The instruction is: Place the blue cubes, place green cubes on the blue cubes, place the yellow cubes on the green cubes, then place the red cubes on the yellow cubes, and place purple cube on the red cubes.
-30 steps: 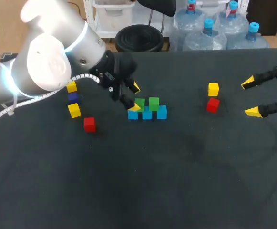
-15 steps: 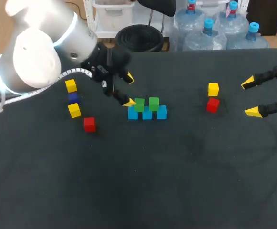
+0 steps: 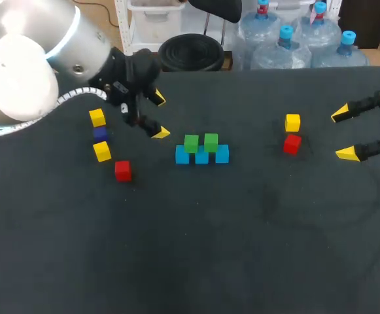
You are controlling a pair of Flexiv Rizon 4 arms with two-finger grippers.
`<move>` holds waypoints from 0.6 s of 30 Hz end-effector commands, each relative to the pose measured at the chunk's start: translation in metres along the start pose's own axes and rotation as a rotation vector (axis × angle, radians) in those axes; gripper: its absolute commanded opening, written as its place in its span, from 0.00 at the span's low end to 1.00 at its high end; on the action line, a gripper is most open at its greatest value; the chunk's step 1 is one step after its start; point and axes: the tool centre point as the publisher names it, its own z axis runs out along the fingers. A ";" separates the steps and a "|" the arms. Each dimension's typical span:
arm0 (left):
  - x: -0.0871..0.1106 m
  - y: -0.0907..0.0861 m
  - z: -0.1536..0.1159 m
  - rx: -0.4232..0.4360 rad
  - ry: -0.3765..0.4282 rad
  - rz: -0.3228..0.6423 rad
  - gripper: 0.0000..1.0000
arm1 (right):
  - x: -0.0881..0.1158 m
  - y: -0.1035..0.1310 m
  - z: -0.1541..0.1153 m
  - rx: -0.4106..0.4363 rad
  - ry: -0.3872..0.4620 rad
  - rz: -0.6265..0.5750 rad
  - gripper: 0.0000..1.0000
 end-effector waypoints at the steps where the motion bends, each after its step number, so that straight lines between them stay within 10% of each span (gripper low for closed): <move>1: 0.006 -0.003 -0.013 -0.020 0.000 -0.011 1.00 | 0.000 0.000 0.001 0.000 -0.001 -0.001 1.00; 18: 0.034 -0.006 -0.048 -0.083 -0.010 -0.031 1.00 | 0.000 0.000 0.001 0.000 -0.001 -0.001 1.00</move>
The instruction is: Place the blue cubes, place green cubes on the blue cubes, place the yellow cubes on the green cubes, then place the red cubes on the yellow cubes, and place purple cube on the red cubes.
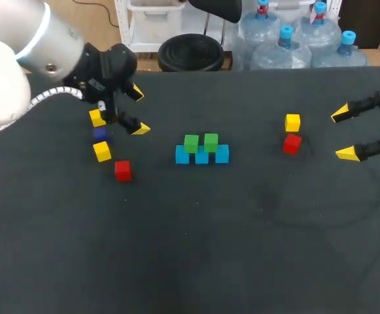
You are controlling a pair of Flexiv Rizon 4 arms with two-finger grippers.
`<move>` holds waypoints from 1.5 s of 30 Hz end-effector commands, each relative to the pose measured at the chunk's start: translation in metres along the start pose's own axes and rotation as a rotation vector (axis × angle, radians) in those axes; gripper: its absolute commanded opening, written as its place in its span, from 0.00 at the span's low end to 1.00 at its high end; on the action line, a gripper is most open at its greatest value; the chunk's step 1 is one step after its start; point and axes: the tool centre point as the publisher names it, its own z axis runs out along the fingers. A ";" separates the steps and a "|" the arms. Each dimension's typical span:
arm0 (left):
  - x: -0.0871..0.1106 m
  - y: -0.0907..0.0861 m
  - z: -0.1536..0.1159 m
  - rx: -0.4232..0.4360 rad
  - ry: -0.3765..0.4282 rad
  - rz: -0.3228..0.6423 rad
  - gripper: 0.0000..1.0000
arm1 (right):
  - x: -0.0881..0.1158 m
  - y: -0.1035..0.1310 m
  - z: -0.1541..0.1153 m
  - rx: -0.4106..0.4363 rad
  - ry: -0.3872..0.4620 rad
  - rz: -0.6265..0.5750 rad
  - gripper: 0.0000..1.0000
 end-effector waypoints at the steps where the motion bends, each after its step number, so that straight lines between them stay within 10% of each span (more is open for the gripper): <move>1: 0.011 -0.009 -0.015 -0.028 -0.014 -0.007 1.00 | 0.000 0.000 0.001 0.000 -0.001 -0.001 1.00; 31: 0.075 -0.022 -0.075 -0.156 -0.056 -0.114 1.00 | 0.000 0.000 0.001 0.000 -0.001 -0.001 1.00; 45: 0.111 -0.017 -0.050 -0.140 0.004 -0.149 1.00 | 0.000 0.000 0.001 0.000 -0.001 -0.001 1.00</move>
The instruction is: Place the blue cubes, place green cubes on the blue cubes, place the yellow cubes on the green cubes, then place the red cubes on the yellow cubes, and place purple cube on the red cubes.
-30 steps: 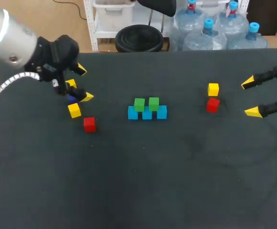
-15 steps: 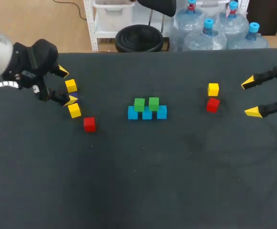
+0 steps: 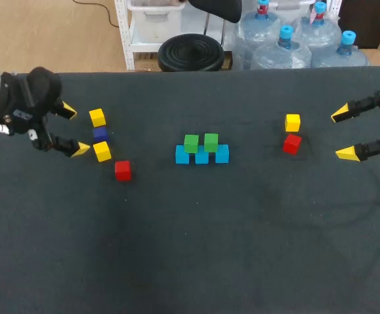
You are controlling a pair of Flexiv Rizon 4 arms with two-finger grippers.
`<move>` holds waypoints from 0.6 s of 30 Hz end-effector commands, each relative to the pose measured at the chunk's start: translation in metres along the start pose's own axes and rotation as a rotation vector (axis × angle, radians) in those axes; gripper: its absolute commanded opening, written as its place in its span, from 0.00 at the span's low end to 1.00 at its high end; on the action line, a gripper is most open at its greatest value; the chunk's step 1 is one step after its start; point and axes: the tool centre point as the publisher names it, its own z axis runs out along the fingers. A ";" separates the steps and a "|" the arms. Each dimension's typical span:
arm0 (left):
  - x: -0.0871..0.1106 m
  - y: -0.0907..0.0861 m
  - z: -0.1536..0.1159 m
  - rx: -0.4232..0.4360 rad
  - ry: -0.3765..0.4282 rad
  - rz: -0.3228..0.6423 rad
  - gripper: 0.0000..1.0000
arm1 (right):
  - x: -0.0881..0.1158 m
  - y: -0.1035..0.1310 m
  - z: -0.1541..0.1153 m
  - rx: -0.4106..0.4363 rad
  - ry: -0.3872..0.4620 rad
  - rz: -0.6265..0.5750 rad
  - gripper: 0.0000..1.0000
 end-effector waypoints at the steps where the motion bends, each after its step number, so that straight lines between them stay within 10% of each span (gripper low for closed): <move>1: 0.005 0.004 0.018 0.011 0.025 0.011 1.00 | 0.000 0.000 0.001 0.000 -0.001 -0.001 1.00; 18: 0.027 0.012 0.063 0.006 0.026 0.031 1.00 | 0.000 0.000 0.001 0.000 -0.001 -0.001 1.00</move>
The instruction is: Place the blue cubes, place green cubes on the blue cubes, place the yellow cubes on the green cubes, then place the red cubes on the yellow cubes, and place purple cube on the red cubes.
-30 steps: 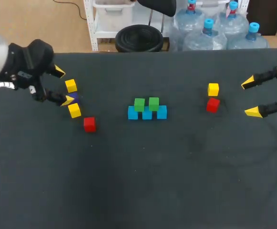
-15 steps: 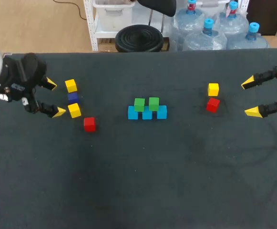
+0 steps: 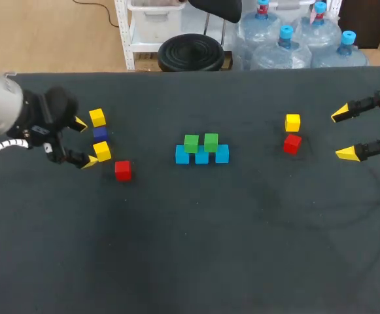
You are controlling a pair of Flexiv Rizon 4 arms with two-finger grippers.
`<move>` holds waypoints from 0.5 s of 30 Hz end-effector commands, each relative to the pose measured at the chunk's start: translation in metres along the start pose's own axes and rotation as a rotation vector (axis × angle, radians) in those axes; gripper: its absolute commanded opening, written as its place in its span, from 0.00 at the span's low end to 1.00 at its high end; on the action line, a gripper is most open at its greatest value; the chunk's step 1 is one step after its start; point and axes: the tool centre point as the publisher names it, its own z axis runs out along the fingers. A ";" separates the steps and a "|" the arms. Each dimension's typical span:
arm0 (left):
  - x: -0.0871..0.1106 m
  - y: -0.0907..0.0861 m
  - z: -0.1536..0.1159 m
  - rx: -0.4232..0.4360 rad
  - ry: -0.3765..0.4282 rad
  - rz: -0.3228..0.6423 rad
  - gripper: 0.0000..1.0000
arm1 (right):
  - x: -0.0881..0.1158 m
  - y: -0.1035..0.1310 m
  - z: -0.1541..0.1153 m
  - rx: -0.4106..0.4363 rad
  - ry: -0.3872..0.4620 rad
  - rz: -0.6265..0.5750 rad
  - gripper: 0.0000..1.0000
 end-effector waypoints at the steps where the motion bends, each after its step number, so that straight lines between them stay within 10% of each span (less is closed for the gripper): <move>1: 0.006 0.007 0.014 0.001 -0.009 -0.001 1.00 | 0.000 0.000 0.001 0.000 -0.001 -0.001 1.00; 15: 0.018 0.021 0.040 0.007 -0.022 -0.006 1.00 | 0.000 0.000 0.001 0.000 -0.001 -0.001 1.00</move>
